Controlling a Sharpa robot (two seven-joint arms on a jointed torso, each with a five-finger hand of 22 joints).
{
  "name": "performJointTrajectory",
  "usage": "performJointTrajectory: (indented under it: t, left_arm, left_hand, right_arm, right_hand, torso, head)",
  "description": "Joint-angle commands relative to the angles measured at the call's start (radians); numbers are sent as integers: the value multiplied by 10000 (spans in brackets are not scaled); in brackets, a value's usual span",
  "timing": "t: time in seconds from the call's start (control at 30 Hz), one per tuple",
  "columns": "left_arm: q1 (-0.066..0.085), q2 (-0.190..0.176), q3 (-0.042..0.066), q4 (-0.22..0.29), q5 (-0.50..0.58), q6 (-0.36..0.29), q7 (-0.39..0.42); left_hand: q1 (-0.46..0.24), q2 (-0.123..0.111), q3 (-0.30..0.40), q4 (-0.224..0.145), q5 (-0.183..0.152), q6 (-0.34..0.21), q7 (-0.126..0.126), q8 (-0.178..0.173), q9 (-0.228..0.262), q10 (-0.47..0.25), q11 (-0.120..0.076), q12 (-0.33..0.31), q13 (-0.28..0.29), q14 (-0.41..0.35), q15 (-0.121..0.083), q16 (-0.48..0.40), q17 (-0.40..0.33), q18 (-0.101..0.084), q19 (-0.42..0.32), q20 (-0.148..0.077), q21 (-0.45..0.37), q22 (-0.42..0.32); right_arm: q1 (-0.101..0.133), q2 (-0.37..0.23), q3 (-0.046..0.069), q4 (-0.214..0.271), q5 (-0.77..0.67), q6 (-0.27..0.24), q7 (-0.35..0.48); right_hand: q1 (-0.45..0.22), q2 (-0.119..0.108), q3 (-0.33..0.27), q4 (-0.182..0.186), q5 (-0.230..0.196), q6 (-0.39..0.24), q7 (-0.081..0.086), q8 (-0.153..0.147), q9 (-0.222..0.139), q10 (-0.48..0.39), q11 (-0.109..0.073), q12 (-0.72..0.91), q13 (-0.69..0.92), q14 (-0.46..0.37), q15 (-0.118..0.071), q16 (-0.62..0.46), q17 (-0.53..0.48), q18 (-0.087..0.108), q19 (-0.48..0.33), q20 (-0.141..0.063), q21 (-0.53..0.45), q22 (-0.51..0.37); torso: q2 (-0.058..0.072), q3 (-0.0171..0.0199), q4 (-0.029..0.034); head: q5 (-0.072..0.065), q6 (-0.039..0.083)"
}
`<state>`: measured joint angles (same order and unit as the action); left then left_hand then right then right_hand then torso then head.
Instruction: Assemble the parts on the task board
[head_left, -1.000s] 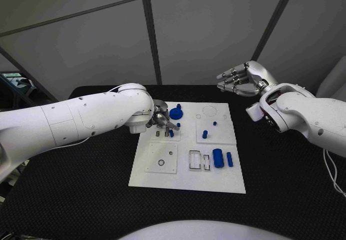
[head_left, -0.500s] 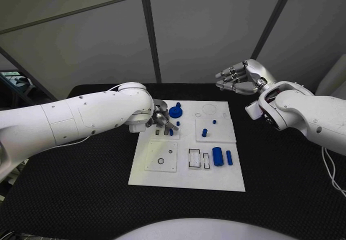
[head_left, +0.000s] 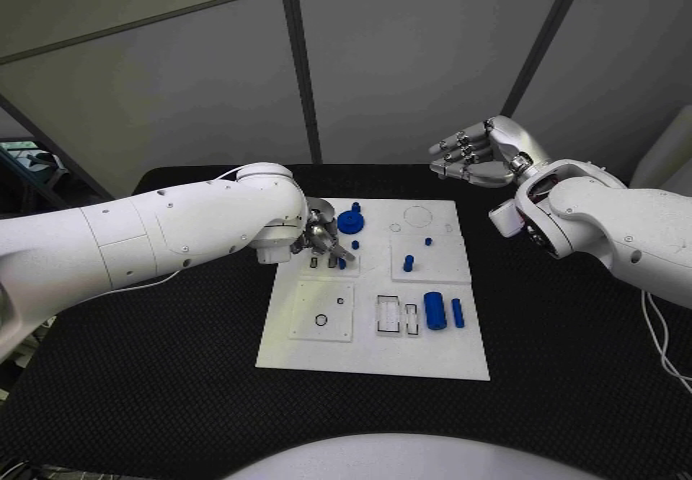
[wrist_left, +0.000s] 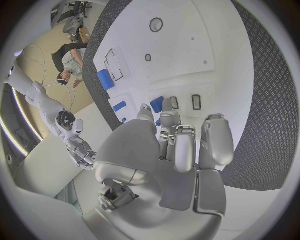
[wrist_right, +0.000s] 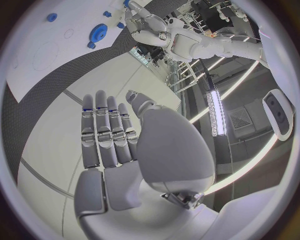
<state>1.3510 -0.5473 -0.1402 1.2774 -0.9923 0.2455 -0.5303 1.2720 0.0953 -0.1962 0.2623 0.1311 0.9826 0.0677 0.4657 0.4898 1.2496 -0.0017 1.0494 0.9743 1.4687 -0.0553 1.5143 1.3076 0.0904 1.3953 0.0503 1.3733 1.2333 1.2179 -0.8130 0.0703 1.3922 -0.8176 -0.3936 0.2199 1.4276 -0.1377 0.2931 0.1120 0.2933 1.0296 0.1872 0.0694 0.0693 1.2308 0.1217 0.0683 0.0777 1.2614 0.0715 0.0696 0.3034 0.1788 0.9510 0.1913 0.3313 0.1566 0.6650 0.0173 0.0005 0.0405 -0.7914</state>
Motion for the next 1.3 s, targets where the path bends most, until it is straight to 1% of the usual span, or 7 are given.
performJointTrajectory:
  t: [0.03, 0.43, 0.77, 0.87, 1.0, 1.1, 1.3]
  left_arm:
    - [9, 19, 0, -17, 19, 92, -97]
    - [4, 3, 0, -40, 393, -34, -71]
    - [1, -186, 0, 61, 936, -241, -37]
    - [-1, -275, 0, 132, 1059, -461, -9]
    - [-6, -439, 0, 280, 1213, -913, 48]
    - [-9, -568, -1, 421, 1357, -1248, 88]
    - [-32, -855, -4, 781, 1514, -1955, 163]
  left_hand:
    - [159, 11, 102, -37, 43, -69, -3, 56, 27, 42, -18, 27, 12, 845, -73, 46, 2039, -222, 78, -14, 37, 15]
    - [1281, 337, 1163, -571, 91, -227, -88, -12, 151, -36, -103, -117, -48, 839, -142, 47, 2041, -212, 24, -67, 23, 44]
    - [1881, 68, 2673, -861, 148, -336, -100, -119, 212, -98, -127, -307, -128, 830, -172, 29, 2023, -204, -26, -108, -9, 61]
    - [1912, -220, 3518, -911, 205, -361, -55, -119, 263, -101, -115, -383, -164, 829, -158, 24, 2018, -206, -26, -115, -2, 98]
    - [1219, -1284, 6187, -946, 371, -360, -5, 53, 525, 6, -129, -447, -194, 829, -107, 21, 2015, -203, -27, -92, 1, 179]
    - [598, -1825, 7680, -1208, 427, -382, -44, 253, 756, 95, -145, -425, -177, 827, -133, 12, 2003, -225, -7, -54, 15, 248]
    - [-413, -2289, 9143, -1796, 794, -417, -70, 656, 1153, 271, -136, -276, -42, 837, -156, 32, 2020, -233, 51, -97, 68, 397]
  right_arm:
    - [19, 21, 9, -3, -28, 89, 11]
    - [19, 61, 9, -58, -29, 182, -41]
    - [19, 64, 9, -89, -49, 240, -84]
    - [19, 67, 8, -99, -50, 255, -91]
    - [19, 69, 8, -120, -51, 274, -97]
    - [19, 70, 8, -141, -52, 281, -102]
    - [19, 64, 8, -168, -52, 291, -106]
  right_hand:
    - [-113, 6, 61, 11, 58, -15, 65, -38, -10, -22, 13, -29, -9, 12, 51, -46, -9, 39, -4, 41, -34, -9]
    - [-110, -7, 107, -25, 354, -78, 90, -40, -11, -75, 37, -30, -47, -56, 77, -69, -89, 41, 0, 68, -166, -89]
    - [-125, -27, 113, -34, 443, -102, 100, -42, -12, -95, 47, -30, -58, -74, 86, -70, -117, 40, 8, 77, -208, -115]
    - [-127, -29, 112, -34, 448, -104, 102, -42, -12, -97, 48, -31, -58, -76, 87, -70, -118, 40, 8, 77, -211, -116]
    - [-133, -35, 111, -34, 461, -111, 105, -43, -13, -102, 51, -32, -60, -80, 90, -71, -123, 40, 9, 79, -219, -121]
    - [-154, -44, 105, -27, 480, -120, 110, -43, -13, -108, 57, -30, -63, -87, 95, -70, -133, 39, 10, 84, -235, -131]
    - [-154, -44, 105, -27, 480, -120, 110, -43, -13, -108, 57, -30, -63, -87, 95, -70, -133, 39, 10, 84, -235, -131]
  torso:
    - [2, 1, 1]
    - [-5, 4, 13]
    - [-5, 0, 20]
    - [-4, 1, 20]
    - [-9, 1, 27]
    - [-6, 4, 22]
    - [-7, 3, 28]
  head:
    - [-2, -5]
    - [-8, -30]
    - [18, -32]
    - [28, -30]
    - [42, -7]
    - [53, -3]
    - [84, -10]
